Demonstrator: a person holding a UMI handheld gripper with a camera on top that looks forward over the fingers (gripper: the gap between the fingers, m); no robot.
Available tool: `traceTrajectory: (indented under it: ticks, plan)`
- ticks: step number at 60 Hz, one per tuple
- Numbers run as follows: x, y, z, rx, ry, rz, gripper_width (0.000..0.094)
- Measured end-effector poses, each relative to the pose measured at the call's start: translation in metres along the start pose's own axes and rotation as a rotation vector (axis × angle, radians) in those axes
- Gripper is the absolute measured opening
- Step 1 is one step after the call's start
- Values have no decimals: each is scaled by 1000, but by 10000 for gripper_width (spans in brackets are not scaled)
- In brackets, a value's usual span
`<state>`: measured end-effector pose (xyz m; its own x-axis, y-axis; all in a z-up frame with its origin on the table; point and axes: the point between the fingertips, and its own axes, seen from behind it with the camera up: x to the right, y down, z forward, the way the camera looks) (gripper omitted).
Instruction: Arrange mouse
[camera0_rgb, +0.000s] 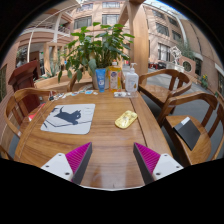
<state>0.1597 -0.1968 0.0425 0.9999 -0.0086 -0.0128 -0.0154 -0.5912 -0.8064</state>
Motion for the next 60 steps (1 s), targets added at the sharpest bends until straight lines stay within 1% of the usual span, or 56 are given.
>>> traceTrajectory:
  ticks: [8, 18, 26, 32, 37, 41, 43, 48, 50, 54, 60]
  plan:
    - [26, -16, 57, -9, 22, 1, 853]
    - [38, -27, 112, -42, 27, 4, 855]
    - [37, -36, 143, -60, 18, 31, 849]
    - [38, -49, 160, -54, 38, 26, 850]
    - [38, -58, 175, -56, 50, 25, 830]
    - [38, -64, 183, -59, 67, 15, 779]
    - [35, -66, 187, -61, 65, 16, 733]
    - [32, -69, 192, -60, 75, 19, 575]
    - [31, -71, 193, -54, 81, 18, 481]
    - [31, -71, 193, -39, 96, 4, 458]
    - [31, -75, 192, -11, 122, -39, 383]
